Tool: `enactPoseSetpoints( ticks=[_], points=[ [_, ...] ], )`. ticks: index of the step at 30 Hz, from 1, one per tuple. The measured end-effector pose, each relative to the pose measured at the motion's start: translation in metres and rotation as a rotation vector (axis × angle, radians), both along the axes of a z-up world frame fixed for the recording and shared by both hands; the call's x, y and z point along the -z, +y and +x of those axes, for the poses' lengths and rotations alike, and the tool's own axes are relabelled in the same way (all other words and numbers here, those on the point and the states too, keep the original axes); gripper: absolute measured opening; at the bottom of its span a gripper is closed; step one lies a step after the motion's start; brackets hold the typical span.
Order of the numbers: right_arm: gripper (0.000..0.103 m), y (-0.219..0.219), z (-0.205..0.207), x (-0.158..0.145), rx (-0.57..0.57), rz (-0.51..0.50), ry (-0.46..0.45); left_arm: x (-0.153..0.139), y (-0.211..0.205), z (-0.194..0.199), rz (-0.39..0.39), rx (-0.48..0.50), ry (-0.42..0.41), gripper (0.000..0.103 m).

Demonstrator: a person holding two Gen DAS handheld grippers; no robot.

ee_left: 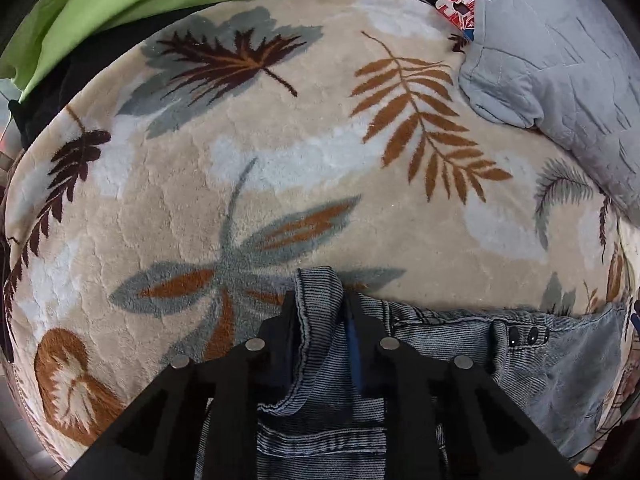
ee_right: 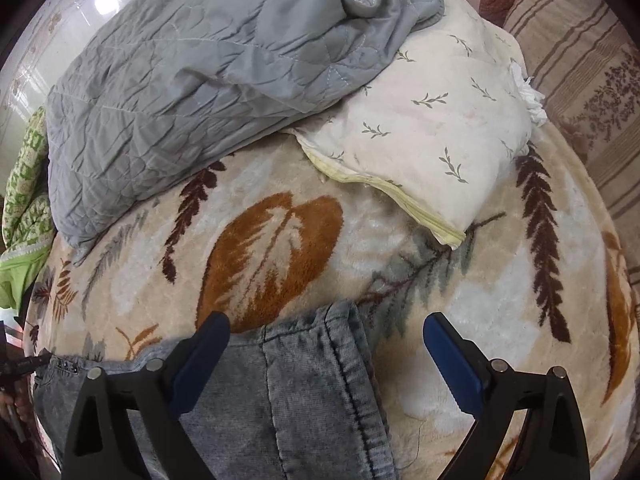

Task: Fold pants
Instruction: 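Close the left gripper on the waistband while the right gripper closes on the leg hem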

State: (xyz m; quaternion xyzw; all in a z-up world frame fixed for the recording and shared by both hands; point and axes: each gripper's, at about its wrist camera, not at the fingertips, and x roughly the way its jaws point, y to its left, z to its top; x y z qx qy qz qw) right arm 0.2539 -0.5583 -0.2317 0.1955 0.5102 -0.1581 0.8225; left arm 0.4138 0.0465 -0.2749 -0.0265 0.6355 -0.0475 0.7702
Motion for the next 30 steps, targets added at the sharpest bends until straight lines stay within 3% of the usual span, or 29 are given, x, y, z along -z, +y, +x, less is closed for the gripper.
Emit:
enactPoseSetpoints(
  ticks=[5, 9, 10, 11, 13, 16, 21, 25, 30],
  points=[
    [0.081, -0.011, 0.01, 0.029, 0.02, 0.04, 0.063, 0.0, 0.013, 0.006, -0.051, -0.02, 0.005, 0.022],
    [0.078, -0.006, 0.012, 0.041, 0.025, 0.025, 0.059, -0.008, 0.004, 0.0, -0.038, -0.003, -0.027, 0.009],
    [0.07, -0.002, 0.013, 0.04, 0.014, 0.025, 0.051, -0.01, -0.001, -0.002, -0.036, -0.003, -0.034, 0.008],
    [0.054, 0.003, 0.014, 0.039, 0.005, 0.014, 0.066, -0.014, -0.002, -0.003, -0.033, -0.003, -0.046, 0.008],
    [0.036, 0.01, 0.015, 0.036, -0.003, -0.03, 0.116, -0.024, -0.006, -0.008, -0.028, 0.001, -0.075, 0.007],
    [0.016, 0.018, 0.008, 0.019, -0.021, -0.018, 0.108, -0.047, -0.01, -0.013, -0.034, 0.01, -0.121, 0.007],
    [0.016, 0.031, -0.016, -0.033, -0.022, 0.018, 0.012, -0.086, 0.004, -0.026, -0.095, -0.003, -0.19, 0.007],
    [0.016, 0.045, -0.035, -0.076, -0.026, 0.004, -0.053, -0.115, 0.02, -0.041, -0.189, 0.02, -0.241, 0.007],
    [0.016, 0.067, -0.071, -0.121, -0.025, -0.016, -0.178, -0.147, 0.048, -0.087, -0.25, 0.026, -0.336, 0.007]
  ],
)
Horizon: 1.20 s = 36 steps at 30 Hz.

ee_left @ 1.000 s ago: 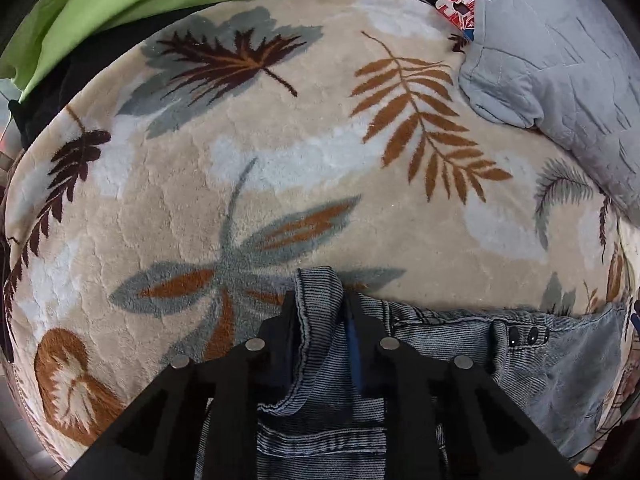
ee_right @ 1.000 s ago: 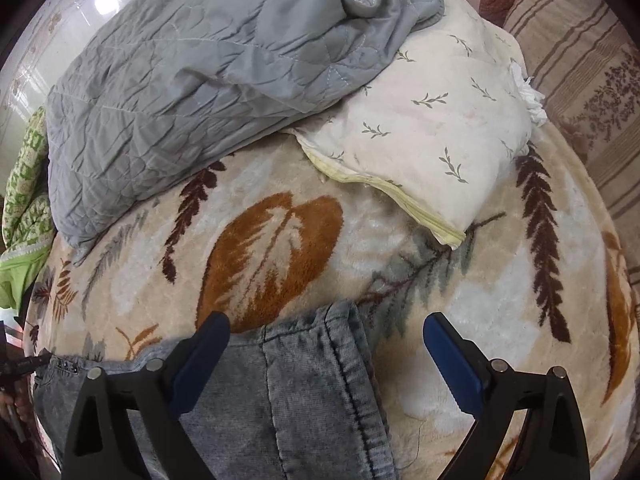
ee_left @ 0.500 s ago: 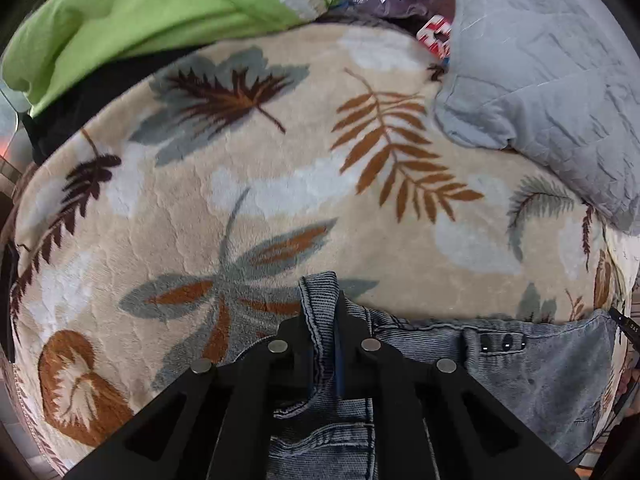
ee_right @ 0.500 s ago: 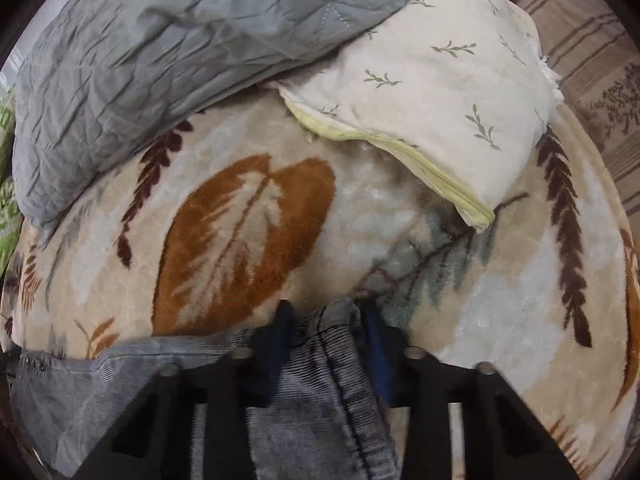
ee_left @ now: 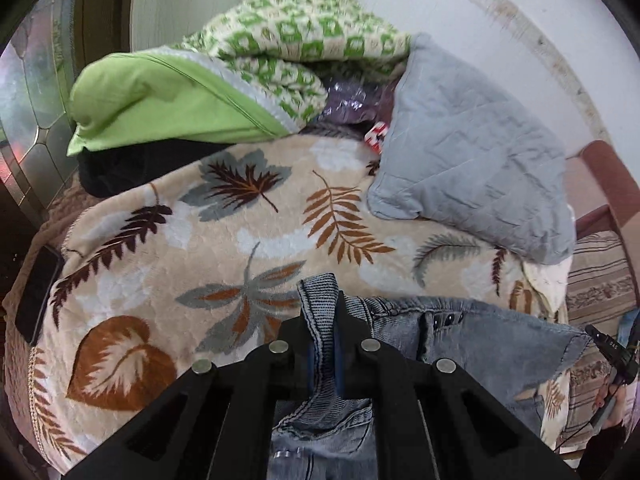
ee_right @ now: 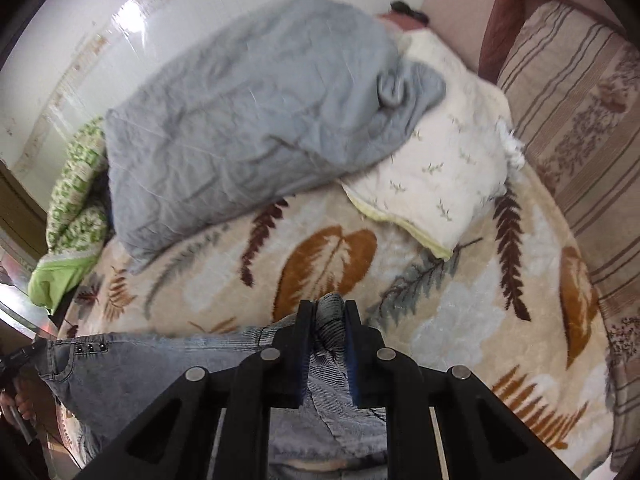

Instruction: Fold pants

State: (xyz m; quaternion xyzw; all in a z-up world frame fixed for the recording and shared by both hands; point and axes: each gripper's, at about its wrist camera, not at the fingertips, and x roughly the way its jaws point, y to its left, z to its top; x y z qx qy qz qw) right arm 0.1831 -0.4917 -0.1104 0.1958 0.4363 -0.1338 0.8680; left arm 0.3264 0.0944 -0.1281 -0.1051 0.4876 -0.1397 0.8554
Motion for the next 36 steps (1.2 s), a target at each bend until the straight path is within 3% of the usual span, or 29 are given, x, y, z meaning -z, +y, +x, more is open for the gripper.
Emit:
enactPoseSetpoints(
  ticks=[5, 11, 13, 16, 20, 23, 25, 27, 29, 31, 36],
  points=[
    [0.016, 0.03, -0.065, -0.009, -0.055, -0.032, -0.033, 0.006, 0.039, -0.077, 0.031, 0.026, -0.082, 0.007],
    [0.016, 0.046, -0.153, 0.037, -0.109, -0.005, 0.063, 0.066, 0.063, -0.165, 0.153, 0.106, -0.023, 0.007],
    [0.016, 0.048, -0.184, 0.055, -0.112, 0.008, 0.101, 0.082, 0.065, -0.183, 0.175, 0.135, 0.009, 0.007],
    [0.016, 0.043, -0.214, 0.082, -0.11, 0.063, 0.143, 0.094, 0.061, -0.202, 0.279, 0.173, 0.002, 0.009],
    [0.019, 0.036, -0.24, 0.1, -0.11, 0.18, 0.173, 0.095, 0.055, -0.218, 0.429, 0.218, 0.004, 0.018],
    [0.021, 0.026, -0.259, 0.096, -0.093, 0.239, 0.127, 0.086, 0.067, -0.237, 0.462, 0.205, -0.007, 0.031],
    [0.023, 0.017, -0.273, 0.098, -0.058, 0.341, 0.068, 0.078, 0.077, -0.248, 0.463, 0.176, -0.025, 0.038],
    [0.033, 0.008, -0.285, 0.104, -0.024, 0.427, 0.027, 0.067, 0.082, -0.254, 0.451, 0.144, -0.041, 0.038],
    [0.059, 0.002, -0.295, 0.111, 0.043, 0.443, -0.003, 0.05, 0.083, -0.258, 0.407, 0.121, -0.066, 0.038],
    [0.062, 0.0, -0.299, 0.122, 0.056, 0.504, -0.024, 0.035, 0.074, -0.26, 0.363, 0.119, -0.097, 0.039],
    [0.062, -0.003, -0.304, 0.156, 0.106, 0.806, -0.127, 0.001, 0.03, -0.26, 0.223, 0.171, -0.191, 0.058]
  ],
)
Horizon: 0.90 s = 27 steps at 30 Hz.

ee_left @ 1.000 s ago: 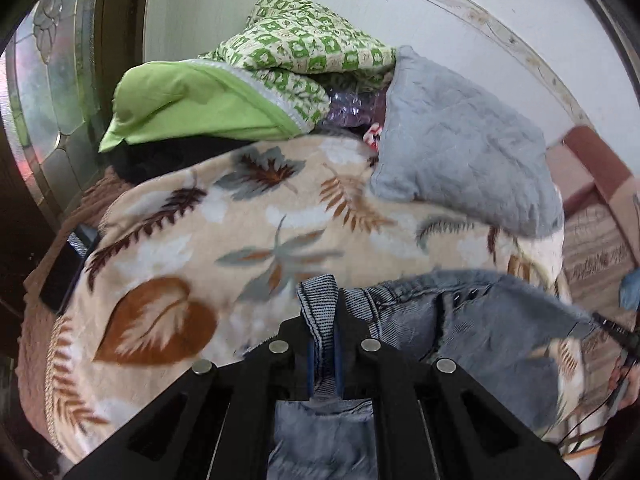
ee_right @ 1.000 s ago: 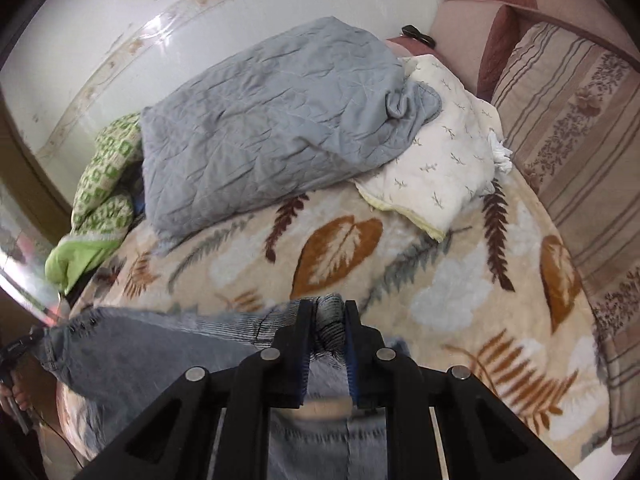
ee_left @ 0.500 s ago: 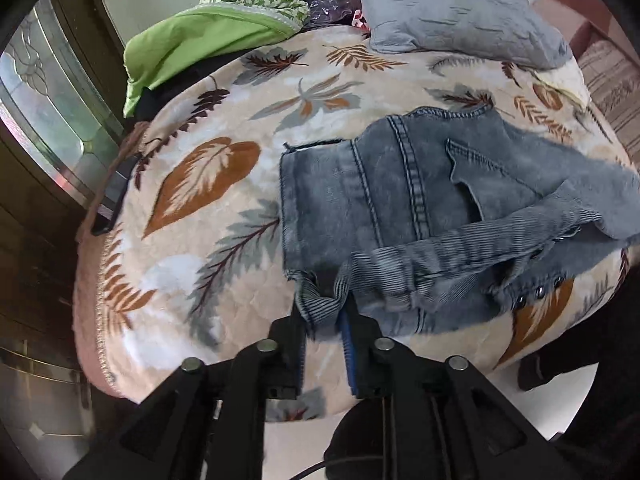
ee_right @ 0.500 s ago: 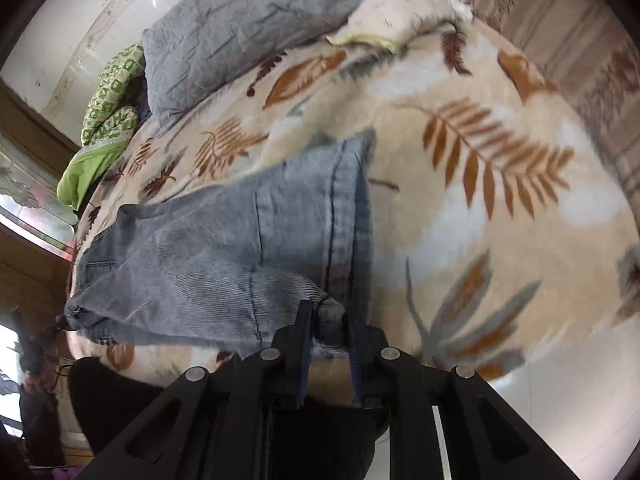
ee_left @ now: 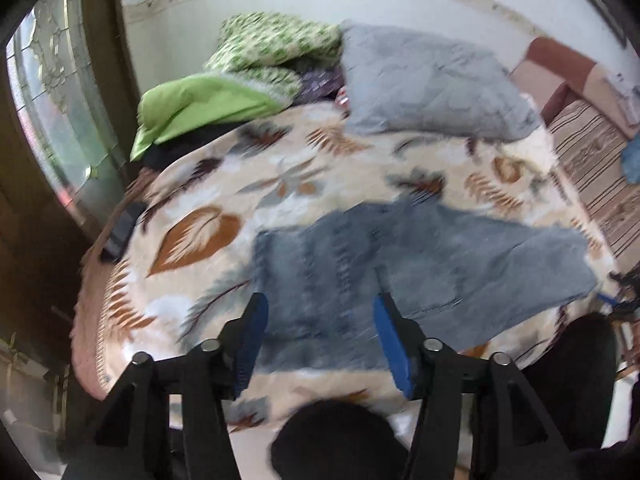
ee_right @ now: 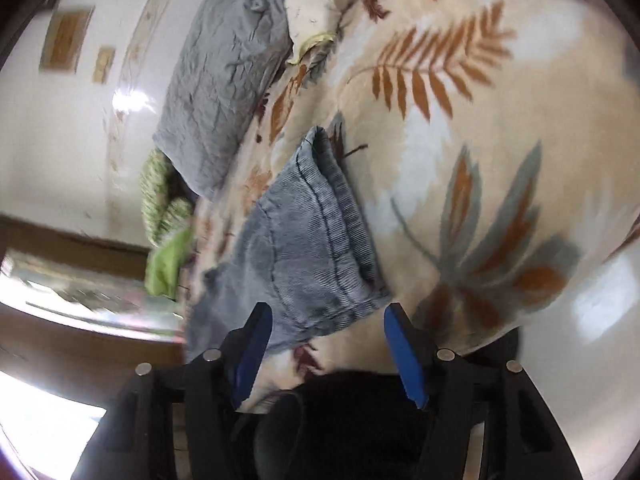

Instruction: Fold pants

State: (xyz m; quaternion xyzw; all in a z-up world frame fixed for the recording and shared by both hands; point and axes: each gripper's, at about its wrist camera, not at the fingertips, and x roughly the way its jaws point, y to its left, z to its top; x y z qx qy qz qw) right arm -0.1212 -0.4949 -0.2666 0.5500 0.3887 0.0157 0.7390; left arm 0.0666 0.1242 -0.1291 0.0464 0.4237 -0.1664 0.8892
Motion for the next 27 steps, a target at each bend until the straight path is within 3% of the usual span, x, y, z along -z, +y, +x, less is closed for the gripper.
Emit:
enactPoseSetpoints(
  ticks=[3, 7, 11, 18, 19, 20, 21, 22, 27],
  points=[
    [0.062, 0.007, 0.005, 0.022, 0.014, 0.105, 0.013, -0.002, -0.035, 0.008, -0.086, 0.056, 0.015, 0.059],
    [0.064, 0.012, 0.015, 0.047, 0.063, 0.184, 0.023, 0.014, -0.086, 0.016, -0.095, 0.095, 0.056, 0.059],
    [0.069, 0.019, 0.021, 0.054, 0.103, 0.183, 0.016, 0.038, -0.12, 0.022, -0.115, 0.109, 0.127, 0.059],
    [0.072, 0.024, 0.018, 0.053, 0.206, 0.182, -0.05, 0.09, -0.155, 0.036, -0.058, 0.086, 0.213, 0.059],
    [0.07, 0.023, 0.016, 0.053, 0.218, 0.17, -0.063, 0.098, -0.157, 0.038, -0.059, 0.08, 0.237, 0.059],
    [0.057, 0.023, 0.015, 0.05, 0.232, 0.153, -0.076, 0.104, -0.16, 0.039, -0.057, 0.077, 0.256, 0.059],
    [0.043, 0.021, 0.013, 0.046, 0.239, 0.133, -0.082, 0.111, -0.162, 0.039, -0.052, 0.075, 0.274, 0.059],
    [0.02, 0.023, 0.012, 0.041, 0.245, 0.105, -0.083, 0.116, -0.165, 0.038, -0.049, 0.078, 0.29, 0.059],
    [0.015, 0.012, 0.002, 0.001, 0.305, -0.063, -0.124, 0.122, -0.181, 0.027, -0.019, 0.139, 0.295, 0.059]
  ],
)
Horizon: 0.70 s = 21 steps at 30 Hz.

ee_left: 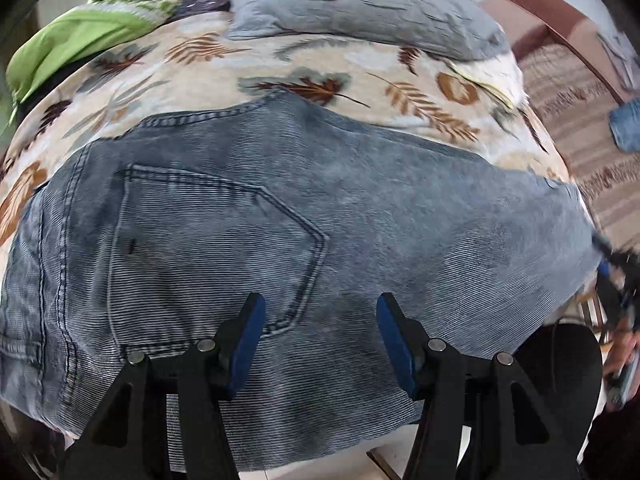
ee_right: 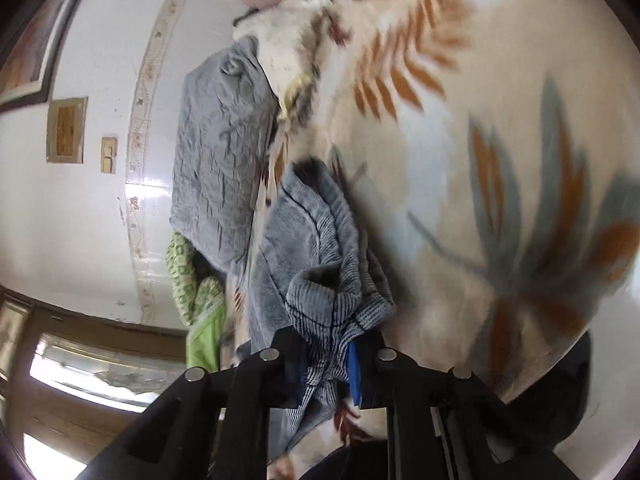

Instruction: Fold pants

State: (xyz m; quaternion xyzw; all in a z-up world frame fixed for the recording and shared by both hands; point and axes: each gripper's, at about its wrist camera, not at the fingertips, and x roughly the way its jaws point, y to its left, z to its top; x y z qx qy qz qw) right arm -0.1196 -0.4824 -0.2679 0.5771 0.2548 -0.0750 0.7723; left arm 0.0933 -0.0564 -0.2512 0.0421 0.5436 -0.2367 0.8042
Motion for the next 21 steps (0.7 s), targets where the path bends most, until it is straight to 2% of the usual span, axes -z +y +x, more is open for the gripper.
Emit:
enactPoseSetpoints(
  ticks=[3, 5, 8, 9, 11, 14, 18, 21],
  points=[
    [0.015, -0.001, 0.001, -0.021, 0.0, -0.125, 0.037, 0.002, -0.012, -0.007, -0.005, 0.036, 0.009, 0.059],
    [0.015, 0.001, 0.004, -0.019, -0.016, -0.181, 0.1, 0.007, -0.018, -0.013, 0.011, 0.058, 0.011, 0.059],
    [0.015, -0.005, -0.001, 0.015, -0.051, -0.119, 0.23, 0.015, -0.021, -0.023, 0.05, 0.108, -0.02, 0.059],
    [0.016, -0.006, -0.006, 0.024, -0.063, -0.084, 0.234, 0.014, -0.022, -0.025, 0.056, 0.12, -0.032, 0.059],
    [0.024, -0.011, -0.014, 0.026, -0.06, -0.042, 0.212, 0.012, -0.022, -0.026, 0.057, 0.136, -0.028, 0.059],
    [0.026, -0.02, -0.018, 0.002, -0.057, -0.107, 0.246, 0.001, -0.016, -0.023, 0.006, 0.108, -0.055, 0.059],
    [0.027, -0.016, -0.009, -0.056, -0.028, -0.38, 0.285, -0.023, 0.001, -0.02, -0.019, 0.066, -0.16, 0.059],
    [0.027, -0.006, 0.018, -0.086, -0.068, -0.491, 0.256, -0.032, 0.022, -0.012, 0.0, 0.005, -0.207, 0.059]
  ],
)
